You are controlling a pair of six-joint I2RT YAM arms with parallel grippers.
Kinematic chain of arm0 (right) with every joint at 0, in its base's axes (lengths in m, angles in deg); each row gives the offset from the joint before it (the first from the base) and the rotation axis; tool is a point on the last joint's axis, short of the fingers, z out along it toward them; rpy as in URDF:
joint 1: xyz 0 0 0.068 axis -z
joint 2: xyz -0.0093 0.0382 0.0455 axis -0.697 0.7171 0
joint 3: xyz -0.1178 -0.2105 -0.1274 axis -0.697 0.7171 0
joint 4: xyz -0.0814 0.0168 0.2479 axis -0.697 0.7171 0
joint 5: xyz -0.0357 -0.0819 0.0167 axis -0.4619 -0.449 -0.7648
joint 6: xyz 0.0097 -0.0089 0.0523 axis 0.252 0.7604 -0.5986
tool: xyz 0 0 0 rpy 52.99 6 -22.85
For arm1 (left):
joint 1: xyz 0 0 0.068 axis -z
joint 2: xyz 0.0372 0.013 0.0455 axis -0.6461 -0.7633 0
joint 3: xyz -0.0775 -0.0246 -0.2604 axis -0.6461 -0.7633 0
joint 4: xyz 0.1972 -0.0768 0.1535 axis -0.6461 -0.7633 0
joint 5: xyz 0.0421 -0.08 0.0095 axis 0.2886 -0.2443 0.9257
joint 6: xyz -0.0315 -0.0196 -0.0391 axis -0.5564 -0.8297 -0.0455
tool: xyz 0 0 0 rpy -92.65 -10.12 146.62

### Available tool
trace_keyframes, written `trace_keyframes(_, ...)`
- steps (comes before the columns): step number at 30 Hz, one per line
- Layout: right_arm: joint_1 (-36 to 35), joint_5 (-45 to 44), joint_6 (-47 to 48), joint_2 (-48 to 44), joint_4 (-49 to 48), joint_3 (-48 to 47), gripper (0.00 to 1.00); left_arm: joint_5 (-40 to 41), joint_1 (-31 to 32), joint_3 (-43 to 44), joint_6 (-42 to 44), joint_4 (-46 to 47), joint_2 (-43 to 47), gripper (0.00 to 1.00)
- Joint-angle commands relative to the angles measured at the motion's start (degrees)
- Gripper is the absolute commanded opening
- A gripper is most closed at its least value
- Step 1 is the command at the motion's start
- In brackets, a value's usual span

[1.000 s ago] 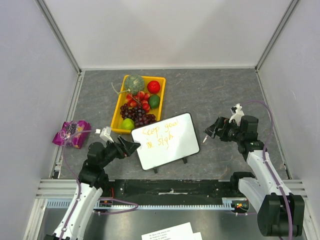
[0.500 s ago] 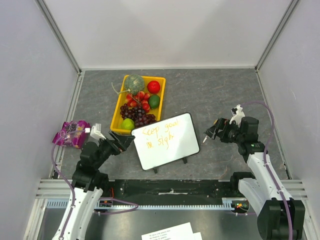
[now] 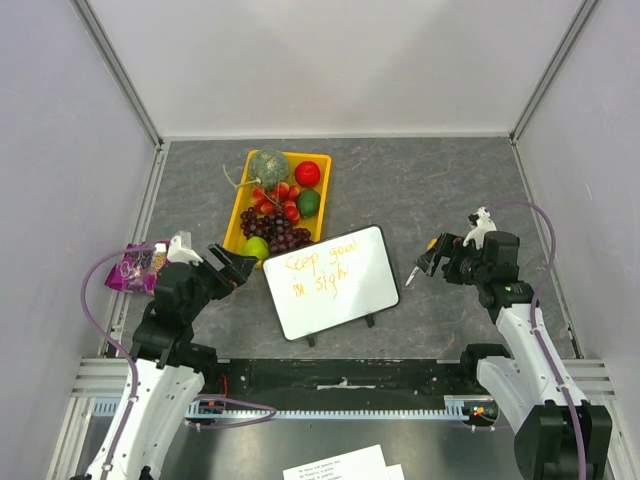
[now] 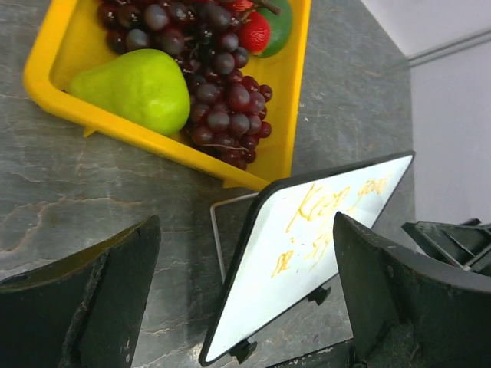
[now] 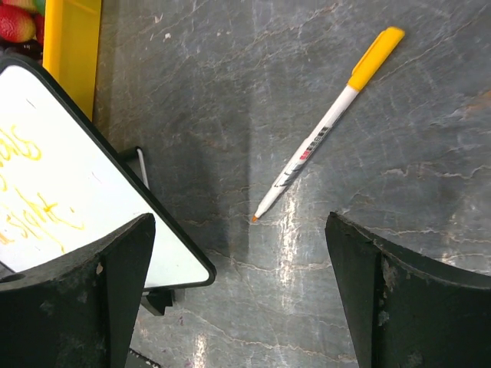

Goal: Write a sentence on the whiteboard
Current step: Reset both arms

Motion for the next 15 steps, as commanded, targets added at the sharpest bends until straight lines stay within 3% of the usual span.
trace_keyframes(1, -0.31, -3.89, 1.88, -0.56, 1.40, -4.80, 0.98, 5.35, -0.28, 4.37, 2.65, -1.79, -2.55, 0.97)
trace_keyframes(10, -0.31, -11.97, 2.32, -0.55, 2.28, -8.59, 0.98, 12.74, -0.28, 9.46, 4.57, -0.12, -6.50, 0.98)
trace_keyframes(15, -0.58, -25.58, 2.76, -3.18, 1.40, -10.17, 0.98, 14.49, -0.28, 13.06, 12.03, 2.08, -10.81, 0.98)
